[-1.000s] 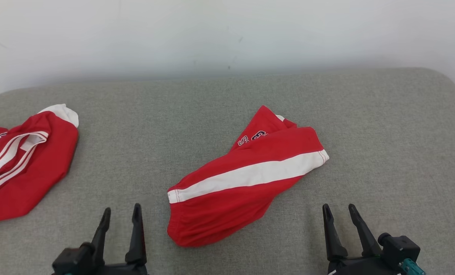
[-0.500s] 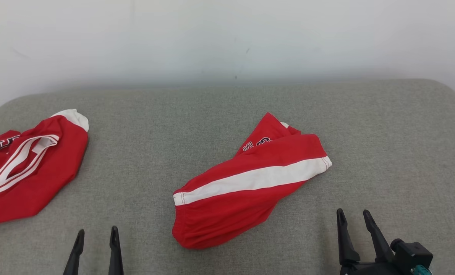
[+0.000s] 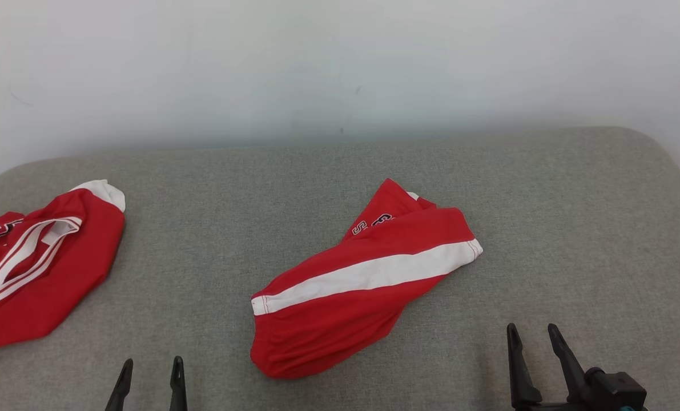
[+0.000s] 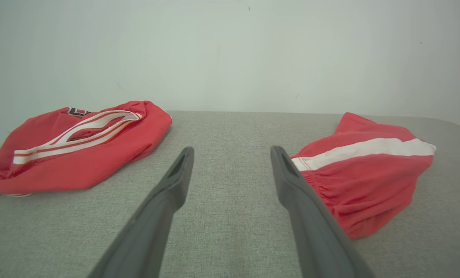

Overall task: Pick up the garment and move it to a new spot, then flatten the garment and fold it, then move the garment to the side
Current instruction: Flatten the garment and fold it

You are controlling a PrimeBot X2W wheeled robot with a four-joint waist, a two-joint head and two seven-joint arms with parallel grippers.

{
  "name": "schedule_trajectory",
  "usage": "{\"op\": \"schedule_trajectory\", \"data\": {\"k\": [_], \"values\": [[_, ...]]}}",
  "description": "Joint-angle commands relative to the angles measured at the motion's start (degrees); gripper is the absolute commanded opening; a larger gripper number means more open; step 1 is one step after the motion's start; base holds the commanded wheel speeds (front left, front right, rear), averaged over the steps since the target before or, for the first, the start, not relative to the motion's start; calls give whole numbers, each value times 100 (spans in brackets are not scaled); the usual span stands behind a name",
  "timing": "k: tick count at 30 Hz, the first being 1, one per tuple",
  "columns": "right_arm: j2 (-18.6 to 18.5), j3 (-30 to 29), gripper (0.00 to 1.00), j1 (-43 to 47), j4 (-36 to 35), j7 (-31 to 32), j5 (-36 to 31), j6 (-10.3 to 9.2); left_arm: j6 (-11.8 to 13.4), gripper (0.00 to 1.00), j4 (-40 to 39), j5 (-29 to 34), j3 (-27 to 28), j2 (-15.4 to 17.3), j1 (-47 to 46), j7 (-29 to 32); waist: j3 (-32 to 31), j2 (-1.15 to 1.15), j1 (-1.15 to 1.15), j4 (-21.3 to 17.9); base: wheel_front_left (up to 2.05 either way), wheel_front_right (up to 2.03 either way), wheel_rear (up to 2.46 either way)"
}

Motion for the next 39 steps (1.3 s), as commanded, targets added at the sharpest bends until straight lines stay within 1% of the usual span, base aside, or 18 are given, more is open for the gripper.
{"op": "schedule_trajectory", "data": {"k": [1, 19, 22, 25, 26, 27, 28, 30, 31, 32, 34, 36, 39], "values": [[9, 12, 100, 61, -34, -3, -44, -13, -4, 100, 27, -12, 22, -17, 40, -19, -2, 0, 0, -18, 0, 0, 0], [9, 34, 100, -11, -50, -3, 104, -13, -47, 100, 337, -126, 30, -26, -139, -19, 85, 0, 0, -107, 0, 0, 0], [9, 37, 100, -12, -54, -3, 103, -13, -54, 100, 432, -258, -35, -24, -221, -19, 83, 0, 0, -112, 0, 0, 0], [9, 42, 100, -39, -63, -3, 94, -13, -64, 100, 634, -575, -152, -25, -437, -19, 86, 0, 0, -106, 0, 0, 0], [9, 42, 100, -39, -63, -3, 94, -13, -64, 100, 634, -575, -152, -25, -437, -19, 86, 0, 0, -106, 0, 0, 0], [9, 43, 100, -46, -65, -3, 88, -13, -66, 100, 849, -763, -230, -26, -490, -19, 81, 0, 0, -103, 0, 0, 0], [9, 45, 100, -48, -64, -3, 80, -13, -58, 100, 1030, -737, -344, -13, -601, -19, 77, 0, 0, -102, 0, 0, 0], [9, 53, 100, -49, -68, -3, 66, -13, -53, 100, 1420, -1101, -580, -4, -974, 264, 78, 0, 0, -104, 0, 0, 0], [8, 57, 100, -57, -68, -3, 63, -13, -55, 100, 1537, -1137, -743, 79, -1210, 404, 86, 0, 0, -106, 0, 0, 0], [9, 69, 100, -71, -72, -3, 61, -13, -53, 100, 1689, -1370, -859, 100, -1425, 609, 96, 0, 0, -109, 0, 0, 0], [10, 111, 100, -105, -73, -3, 63, -13, -49, 100, 1962, -1583, -1053, 210, -1804, 990, 131, 0, 0, -136, 0, 0, 0], [10, 163, 100, -138, -69, -3, 72, -13, -50, 100, 2295, -1851, -1087, 236, -2192, 1428, 163, 0, 0, -178, 0, 0, 0], [7, 242, 100, -167, -50, -3, 105, -13, -40, 100, 2758, -2006, -1065, 282, -2677, 1993, 214, 0, 0, -292, 0, 0, 0]]}}
